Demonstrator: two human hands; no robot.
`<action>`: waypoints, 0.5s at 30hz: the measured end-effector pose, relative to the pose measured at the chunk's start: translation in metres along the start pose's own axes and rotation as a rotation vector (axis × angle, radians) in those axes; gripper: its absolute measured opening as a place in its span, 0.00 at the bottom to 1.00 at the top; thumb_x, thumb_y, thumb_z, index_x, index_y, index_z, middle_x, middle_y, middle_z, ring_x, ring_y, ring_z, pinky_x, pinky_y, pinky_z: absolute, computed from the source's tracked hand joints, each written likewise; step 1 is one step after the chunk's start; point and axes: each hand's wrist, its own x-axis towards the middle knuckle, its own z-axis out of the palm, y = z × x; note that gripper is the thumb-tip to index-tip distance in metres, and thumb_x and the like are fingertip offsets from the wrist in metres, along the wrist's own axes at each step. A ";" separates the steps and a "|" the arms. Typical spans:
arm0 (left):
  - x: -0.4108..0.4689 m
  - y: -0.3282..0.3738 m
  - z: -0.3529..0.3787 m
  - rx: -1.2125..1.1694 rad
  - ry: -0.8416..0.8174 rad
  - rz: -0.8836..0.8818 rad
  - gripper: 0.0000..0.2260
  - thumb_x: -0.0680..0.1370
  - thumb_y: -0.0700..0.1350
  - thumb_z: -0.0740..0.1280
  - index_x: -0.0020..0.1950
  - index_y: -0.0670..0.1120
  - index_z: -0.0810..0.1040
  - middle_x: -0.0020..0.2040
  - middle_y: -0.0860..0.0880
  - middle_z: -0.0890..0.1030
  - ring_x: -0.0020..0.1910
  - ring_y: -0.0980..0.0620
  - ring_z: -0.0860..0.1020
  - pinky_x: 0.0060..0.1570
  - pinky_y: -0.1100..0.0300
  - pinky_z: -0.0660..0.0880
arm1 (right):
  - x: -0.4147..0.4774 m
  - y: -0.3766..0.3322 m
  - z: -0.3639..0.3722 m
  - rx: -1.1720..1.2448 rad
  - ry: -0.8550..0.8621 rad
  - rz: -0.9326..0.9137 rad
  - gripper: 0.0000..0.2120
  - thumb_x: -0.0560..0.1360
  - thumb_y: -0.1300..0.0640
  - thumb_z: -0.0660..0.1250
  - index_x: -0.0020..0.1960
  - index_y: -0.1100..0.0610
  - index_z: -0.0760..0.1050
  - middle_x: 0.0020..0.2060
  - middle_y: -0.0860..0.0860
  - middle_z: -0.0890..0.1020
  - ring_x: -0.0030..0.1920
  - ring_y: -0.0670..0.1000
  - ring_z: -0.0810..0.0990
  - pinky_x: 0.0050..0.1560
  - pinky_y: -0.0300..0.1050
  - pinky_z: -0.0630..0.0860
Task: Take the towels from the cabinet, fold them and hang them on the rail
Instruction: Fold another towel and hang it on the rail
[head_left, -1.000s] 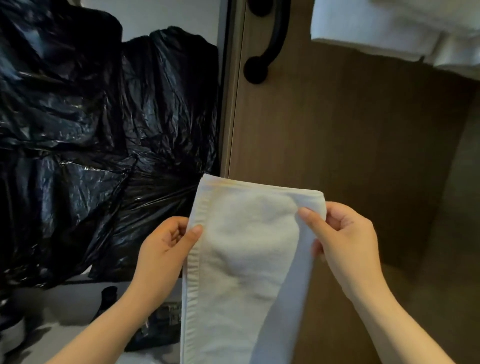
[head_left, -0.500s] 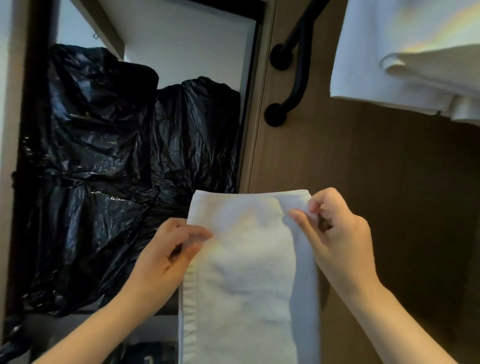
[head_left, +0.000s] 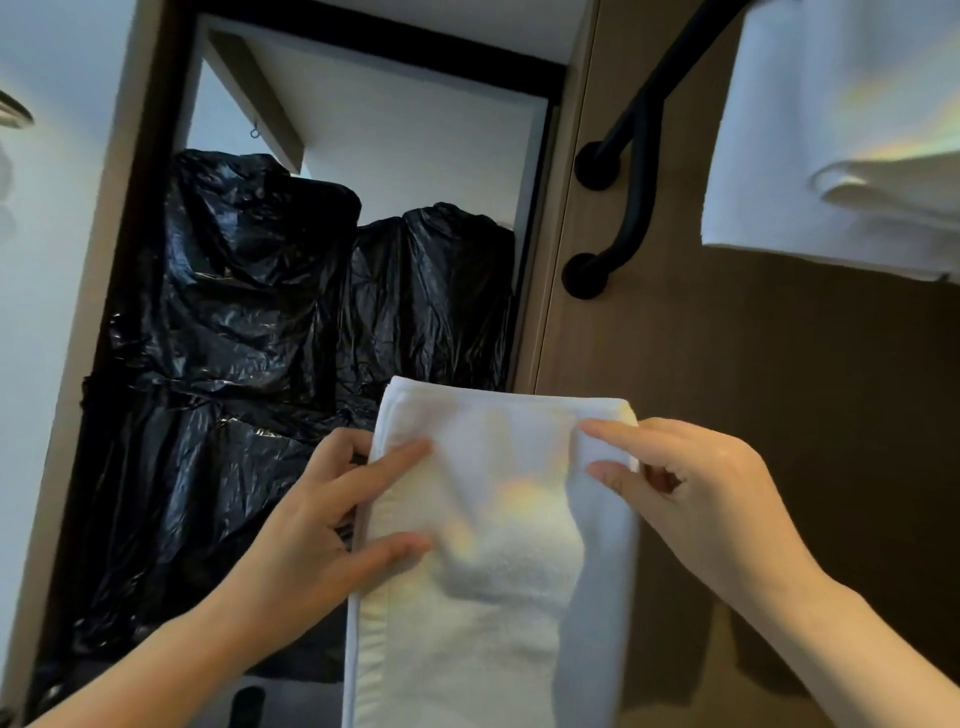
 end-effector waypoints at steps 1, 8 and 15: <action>0.001 -0.003 -0.001 0.005 0.003 0.009 0.31 0.66 0.64 0.73 0.68 0.67 0.70 0.60 0.61 0.69 0.59 0.55 0.75 0.54 0.63 0.76 | 0.001 -0.004 -0.001 -0.048 -0.041 0.007 0.21 0.70 0.45 0.68 0.61 0.50 0.80 0.38 0.39 0.77 0.34 0.37 0.75 0.39 0.27 0.73; 0.032 -0.023 -0.008 -0.020 0.016 0.158 0.35 0.65 0.63 0.72 0.71 0.66 0.66 0.61 0.61 0.66 0.58 0.57 0.72 0.50 0.65 0.76 | 0.015 -0.032 -0.008 -0.379 -0.284 0.159 0.45 0.66 0.34 0.71 0.77 0.38 0.53 0.67 0.40 0.70 0.58 0.42 0.72 0.47 0.28 0.68; 0.077 -0.042 -0.012 -0.050 0.009 0.282 0.37 0.66 0.68 0.72 0.73 0.63 0.65 0.60 0.64 0.63 0.58 0.64 0.69 0.49 0.74 0.71 | 0.050 -0.080 -0.023 -0.626 -0.205 0.262 0.45 0.67 0.39 0.74 0.78 0.44 0.57 0.68 0.46 0.73 0.65 0.49 0.74 0.54 0.41 0.76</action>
